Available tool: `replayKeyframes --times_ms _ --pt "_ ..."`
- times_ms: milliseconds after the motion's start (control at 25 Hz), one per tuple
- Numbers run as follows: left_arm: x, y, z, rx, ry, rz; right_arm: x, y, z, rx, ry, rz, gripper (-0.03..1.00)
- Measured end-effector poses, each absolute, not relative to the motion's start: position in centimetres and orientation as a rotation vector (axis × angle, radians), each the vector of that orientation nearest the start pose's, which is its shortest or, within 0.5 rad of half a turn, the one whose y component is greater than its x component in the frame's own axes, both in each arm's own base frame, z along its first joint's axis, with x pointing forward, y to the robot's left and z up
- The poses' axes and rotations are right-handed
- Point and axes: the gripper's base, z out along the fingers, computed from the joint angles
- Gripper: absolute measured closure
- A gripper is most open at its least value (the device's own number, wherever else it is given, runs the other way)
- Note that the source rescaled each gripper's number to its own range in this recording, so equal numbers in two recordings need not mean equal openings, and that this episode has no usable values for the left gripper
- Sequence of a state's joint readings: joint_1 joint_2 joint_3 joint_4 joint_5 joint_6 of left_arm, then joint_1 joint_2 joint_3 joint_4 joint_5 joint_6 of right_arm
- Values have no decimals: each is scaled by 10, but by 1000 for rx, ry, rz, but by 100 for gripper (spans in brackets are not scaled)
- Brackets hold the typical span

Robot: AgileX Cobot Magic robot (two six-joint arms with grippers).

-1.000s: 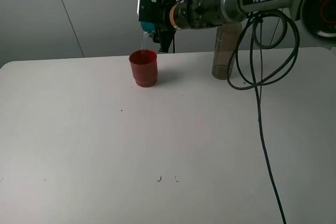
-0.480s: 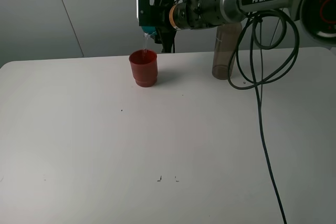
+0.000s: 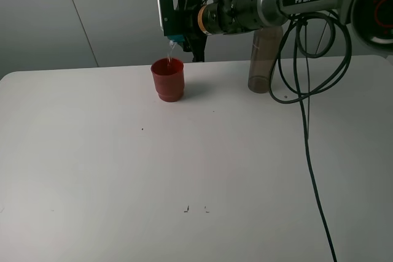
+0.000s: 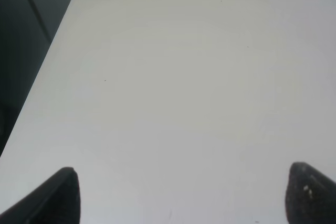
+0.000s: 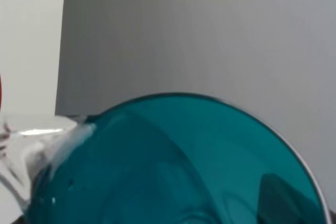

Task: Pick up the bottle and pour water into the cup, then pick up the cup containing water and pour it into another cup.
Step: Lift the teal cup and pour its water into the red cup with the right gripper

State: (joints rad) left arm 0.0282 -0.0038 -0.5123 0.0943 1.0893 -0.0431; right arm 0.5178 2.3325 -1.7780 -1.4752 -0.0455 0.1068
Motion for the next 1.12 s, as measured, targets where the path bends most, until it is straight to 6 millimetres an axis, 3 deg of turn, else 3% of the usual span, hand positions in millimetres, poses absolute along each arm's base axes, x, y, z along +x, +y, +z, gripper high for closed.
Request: replayKeyframes --times_ms 1120 --pt "-9 7 279 -82 2053 103 464 272 167 -1868 934 -627 81"
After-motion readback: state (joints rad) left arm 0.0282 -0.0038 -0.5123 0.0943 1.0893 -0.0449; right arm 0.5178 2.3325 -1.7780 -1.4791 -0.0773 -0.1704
